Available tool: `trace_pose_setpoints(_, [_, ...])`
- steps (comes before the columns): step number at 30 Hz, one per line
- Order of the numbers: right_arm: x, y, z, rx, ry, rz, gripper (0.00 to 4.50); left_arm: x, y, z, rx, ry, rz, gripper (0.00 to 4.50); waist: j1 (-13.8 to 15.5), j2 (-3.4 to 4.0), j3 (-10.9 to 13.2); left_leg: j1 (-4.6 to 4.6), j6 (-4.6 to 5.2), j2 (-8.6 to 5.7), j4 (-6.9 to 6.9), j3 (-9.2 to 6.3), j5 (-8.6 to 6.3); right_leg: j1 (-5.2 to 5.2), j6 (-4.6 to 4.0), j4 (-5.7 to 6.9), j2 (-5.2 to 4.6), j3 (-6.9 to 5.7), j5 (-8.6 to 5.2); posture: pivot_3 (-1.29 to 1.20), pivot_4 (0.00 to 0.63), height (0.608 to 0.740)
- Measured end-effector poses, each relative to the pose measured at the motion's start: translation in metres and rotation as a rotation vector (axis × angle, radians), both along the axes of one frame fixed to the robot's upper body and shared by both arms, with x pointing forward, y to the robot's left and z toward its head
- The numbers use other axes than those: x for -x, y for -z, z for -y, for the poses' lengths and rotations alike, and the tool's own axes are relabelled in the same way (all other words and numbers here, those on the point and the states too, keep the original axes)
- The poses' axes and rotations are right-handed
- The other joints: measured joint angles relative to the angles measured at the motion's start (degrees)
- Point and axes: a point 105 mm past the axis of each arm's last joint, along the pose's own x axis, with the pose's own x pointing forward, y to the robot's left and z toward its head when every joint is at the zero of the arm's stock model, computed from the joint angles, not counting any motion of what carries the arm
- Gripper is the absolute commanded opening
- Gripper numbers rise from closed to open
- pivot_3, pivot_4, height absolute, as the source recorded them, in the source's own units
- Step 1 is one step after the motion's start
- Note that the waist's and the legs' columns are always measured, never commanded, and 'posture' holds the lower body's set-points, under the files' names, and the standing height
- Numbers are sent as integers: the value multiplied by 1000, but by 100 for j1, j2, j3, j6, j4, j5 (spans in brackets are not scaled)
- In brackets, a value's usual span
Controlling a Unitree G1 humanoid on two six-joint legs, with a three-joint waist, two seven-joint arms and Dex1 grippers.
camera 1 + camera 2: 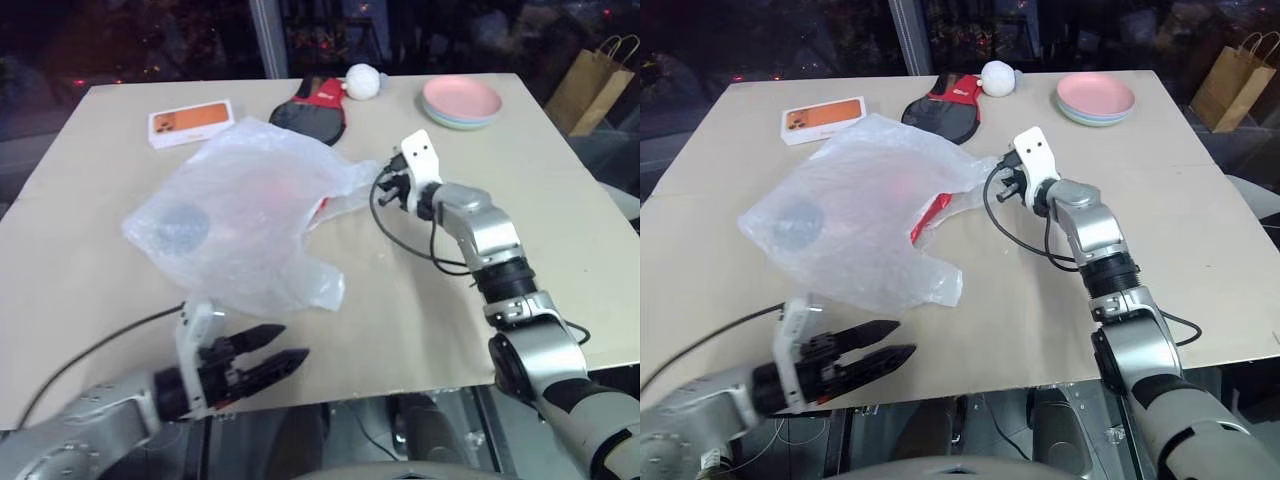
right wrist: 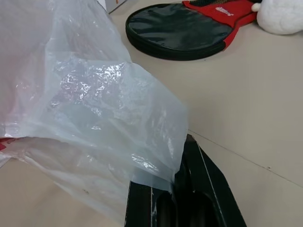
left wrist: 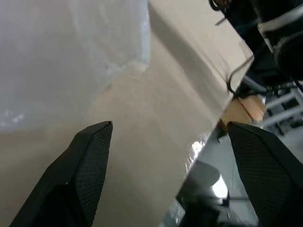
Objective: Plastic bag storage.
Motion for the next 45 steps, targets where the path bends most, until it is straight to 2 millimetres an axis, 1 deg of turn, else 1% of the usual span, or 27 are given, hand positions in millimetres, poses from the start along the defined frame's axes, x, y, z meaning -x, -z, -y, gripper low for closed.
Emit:
trace_pose_setpoints(1, [3, 1, -1, 3, -6, -2, 0, -11, 2, 9, 60, -28, 15, 3963, 12, -2, -1, -1, 0, 0, 9, -3, 0, 2, 5, 4, 2, -3, 3, 0, 150, 740])
trace_pose_setpoints(3, [8, -1, -7, 9, -23, 0, 0, -24, 9, 18, 103, -60, 13, 3963, -3, -5, -3, 1, 0, 1, 14, -5, 0, 2, 6, 15, 4, -3, 4, 0, 150, 740])
trace_pose_setpoints(7, [13, -6, -2, 18, -10, 7, 0, -51, 22, 17, 180, -194, -19, 3963, -28, 4, -6, 3, 1, 3, 17, -8, 0, 2, 6, 19, 7, -4, 4, 0, 150, 740])
trace_pose_setpoints(10, [19, -5, -1, 22, -10, 3, 0, -72, 22, 23, 258, -282, -42, 3963, -23, 2, -7, 0, 1, 3, 24, -8, 0, 4, 7, 20, 7, -3, 5, 0, 150, 740])
trace_pose_setpoints(13, [22, -2, 3, 34, 3, -8, 0, -87, 14, 26, 351, -333, -51, 3133, -8, 2, -6, -2, 1, 1, 28, -8, 0, 4, 7, 20, 5, -3, 5, 0, 150, 740])
trace_pose_setpoints(14, [22, -1, 4, 37, 9, -11, 0, -89, 6, 29, 392, -321, -42, 2712, -10, 2, -6, -2, 1, 1, 28, -8, 0, 4, 7, 20, 5, -3, 5, 0, 150, 740])
trace_pose_setpoints(16, [22, -2, 6, 41, 16, -14, 0, -91, -7, 30, 459, -292, -28, 1648, -18, 2, -6, -1, 1, 1, 27, -9, 0, 4, 7, 21, 6, -3, 5, 0, 150, 740])
trace_pose_setpoints(17, [22, -2, 6, 41, 17, -15, 0, -90, -10, 30, 475, -284, -25, 1275, -23, 2, -6, -1, 1, 1, 27, -9, 0, 4, 7, 21, 6, -3, 5, 0, 150, 740])
trace_pose_setpoints(18, [21, -2, 9, 42, 23, -14, 0, -89, -21, 29, 526, -248, -20, 843, -33, 2, -6, -2, 1, 2, 27, -10, 0, 3, 7, 21, 6, -3, 5, 0, 150, 740])
trace_pose_setpoints(19, [21, -2, 9, 41, 25, -14, 0, -89, -25, 27, 544, -236, -17, 372, -34, 2, -6, -1, 1, 2, 27, -10, 0, 3, 7, 22, 7, -3, 5, 0, 150, 740])
trace_pose_setpoints(20, [21, -3, 10, 38, 27, -13, 0, -88, -31, 25, 562, -220, -8, 180, -34, 2, -6, -1, 1, 3, 27, -11, 0, 3, 7, 23, 7, -3, 5, 0, 150, 740])
trace_pose_setpoints(21, [20, -4, 11, 34, 32, -11, 0, -88, -43, 19, 598, -199, 10, 75, -32, 2, -6, -1, 1, 3, 28, -12, 0, 3, 7, 24, 7, -4, 5, 0, 150, 740])
trace_pose_setpoints(22, [19, -5, 14, 28, 38, -10, 0, -86, -60, 11, 638, -172, 37, 75, -32, 1, -6, -1, 1, 3, 29, -13, 0, 4, 7, 25, 7, -4, 5, 0, 150, 740])
trace_pose_setpoints(25, [14, -13, 19, -1, 55, -7, 0, -80, -89, -4, 692, -98, 61, 75, -32, -2, -2, -1, 1, 2, 31, -11, 0, 3, 7, 25, 6, -3, 5, 0, 150, 740])
trace_pose_setpoints(26, [10, -21, 24, -20, 71, 3, 0, -79, -105, -10, 709, -62, 88, 75, -24, -2, 5, -5, 1, 2, 34, -15, 0, 0, 8, 28, 7, -5, 5, 0, 150, 740])
trace_pose_setpoints(27, [5, -35, 30, -41, 90, 29, 0, -77, -129, -18, 738, -24, 151, 75, -9, -3, 5, -6, 1, 2, 34, -19, 0, 2, 7, 26, 7, -11, 5, 0, 150, 740])
trace_pose_setpoints(29, [1, -64, 34, -90, 99, 88, 0, -74, -165, -26, 788, 32, 263, 75, 11, -3, 5, -5, 1, 1, 35, -18, 0, 8, 8, 22, 6, -14, 4, 0, 150, 740])
trace_pose_setpoints(30, [-1, -87, 33, -127, 95, 126, 0, -79, -190, -31, 814, 56, 323, 75, 25, -5, 6, -6, 1, 0, 37, -22, 0, 10, 8, 21, 7, -19, 4, 0, 150, 740])
trace_pose_setpoints(32, [-3, -120, 32, -163, 88, 187, 0, -88, -224, -40, 837, 59, 390, 75, 22, -10, 9, -9, 1, 0, 37, -26, 1, 10, 8, 21, 10, -21, 4, 0, 150, 740])
trace_pose_setpoints(33, [-3, -146, 33, -190, 89, 235, 0, -95, -249, -48, 850, 41, 429, 75, 17, -10, 10, -11, 1, 0, 32, -28, 1, 8, 8, 13, 11, -23, 5, 0, 150, 740])
trace_pose_setpoints(34, [-2, -166, 37, -201, 95, 277, 0, -98, -264, -55, 860, 24, 457, 75, 10, -10, 10, -9, 1, -1, 21, -25, 1, 7, 8, 5, 10, -20, 4, 0, 150, 740])
trace_pose_setpoints(36, [6, -213, 50, -211, 115, 384, 0, -110, -295, -72, 883, -24, 501, 75, 8, -9, 9, -12, 1, -2, 13, -24, 0, 3, 7, 2, 9, -20, 3, 0, 150, 740])
trace_pose_setpoints(38, [16, -242, 55, -206, 115, 462, 0, -119, -307, -79, 897, -45, 512, 75, 4, -10, 8, -13, 1, -3, -11, -21, 0, 0, 7, -11, 6, -21, 2, 0, 150, 740])
trace_pose_setpoints(40, [24, -255, 63, -190, 125, 499, 0, -129, -311, -75, 877, -45, 512, 75, 2, -14, 4, -15, -8, -3, -32, -20, 5, 1, 7, -13, 2, -23, 2, 0, 150, 740])
trace_pose_setpoints(42, [25, -252, 75, -157, 156, 476, 0, -144, -305, -69, 828, -63, 480, 75, -7, -13, 5, -19, -14, -7, -44, -12, 9, -5, 8, -24, -5, -19, 3, 0, 150, 740])
trace_pose_setpoints(44, [25, -248, 80, -126, 172, 465, 0, -151, -300, -65, 799, -67, 460, 75, -11, -13, 6, -24, -20, -7, -46, -12, 12, -11, 8, -24, -5, -19, 3, 0, 150, 740])
trace_pose_setpoints(45, [29, -242, 89, -88, 197, 452, 0, -157, -291, -58, 740, -66, 441, 75, -20, -12, 7, -28, -21, -7, -52, -10, 13, -19, 8, -23, -5, -17, 3, 0, 150, 740])
